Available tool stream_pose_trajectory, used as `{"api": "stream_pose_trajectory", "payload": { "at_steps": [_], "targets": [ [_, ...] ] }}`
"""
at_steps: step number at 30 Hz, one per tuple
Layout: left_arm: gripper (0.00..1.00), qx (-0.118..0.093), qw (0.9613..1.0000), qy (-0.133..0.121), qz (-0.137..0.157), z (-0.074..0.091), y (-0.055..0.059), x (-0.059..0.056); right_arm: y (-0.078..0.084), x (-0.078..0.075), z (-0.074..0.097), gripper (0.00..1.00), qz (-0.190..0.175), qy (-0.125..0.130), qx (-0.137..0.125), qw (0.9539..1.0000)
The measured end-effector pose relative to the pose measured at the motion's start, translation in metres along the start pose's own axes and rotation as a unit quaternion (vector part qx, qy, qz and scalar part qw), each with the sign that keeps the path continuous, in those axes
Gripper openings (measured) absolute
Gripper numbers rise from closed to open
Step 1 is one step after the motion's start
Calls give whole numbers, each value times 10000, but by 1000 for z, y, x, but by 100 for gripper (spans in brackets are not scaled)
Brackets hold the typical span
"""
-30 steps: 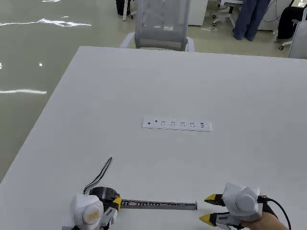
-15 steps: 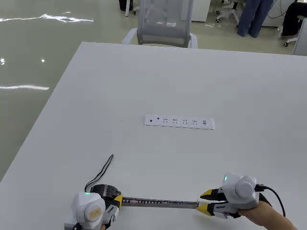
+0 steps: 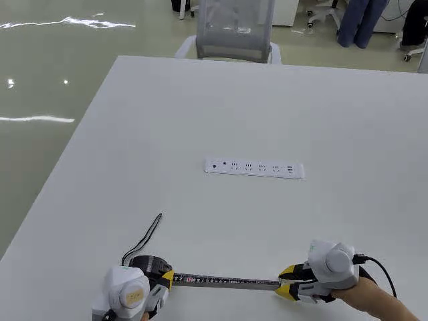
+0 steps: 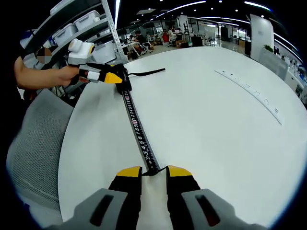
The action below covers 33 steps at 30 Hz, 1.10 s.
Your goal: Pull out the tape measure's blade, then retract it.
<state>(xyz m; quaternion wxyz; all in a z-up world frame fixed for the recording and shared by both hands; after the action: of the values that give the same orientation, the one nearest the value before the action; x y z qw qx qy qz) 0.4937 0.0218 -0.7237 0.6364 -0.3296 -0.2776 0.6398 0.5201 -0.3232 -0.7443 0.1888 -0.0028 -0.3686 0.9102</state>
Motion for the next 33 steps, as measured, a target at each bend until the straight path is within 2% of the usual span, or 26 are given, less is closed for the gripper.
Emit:
{"api": "stream_pose_trajectory", "payload": {
  "at_steps": [3, 5, 12, 18, 21, 26, 33],
  "targets": [
    [65, -1, 10000, 2, -21, 0, -1, 0, 0, -4, 1, 20, -221, -41, -141, 9996],
    [65, -6, 10000, 5, -33, 0, -1, 0, 2, -8, 1, 20, -222, -30, -147, 9996],
    [65, 0, 10000, 6, -48, -1, -1, 0, 3, -6, -3, 20, -171, -234, -47, 9996],
    [65, 7, 10000, 8, -50, -2, 0, 0, 5, -6, -7, 19, 8, -292, -2, 9996],
    [65, 8, 10000, 10, -46, -2, -1, 1, 4, -4, -9, 15, 166, -325, -15, 9993],
    [65, 10, 10000, 16, -34, -3, -1, 0, 4, -4, -9, 14, 474, -183, -54, 9987],
    [65, 28, 10000, -9, -2, -4, 1, -1, 4, 0, -9, 13, 921, -111, -86, 9957]
  ]
}}
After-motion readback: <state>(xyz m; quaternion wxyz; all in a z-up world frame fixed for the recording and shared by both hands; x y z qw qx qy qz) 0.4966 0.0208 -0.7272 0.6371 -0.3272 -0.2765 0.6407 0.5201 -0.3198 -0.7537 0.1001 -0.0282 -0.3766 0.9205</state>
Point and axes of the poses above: the centre of the closed fingertips' face, and the gripper's own axes: z roughly backward along the fingers, x roughly to its left, y roughly out of its underside, the point moved 8 cm from there along z, roughly backward along the fingers, and after that the axes turned 6 degrees about z, right-handed, at the moved point
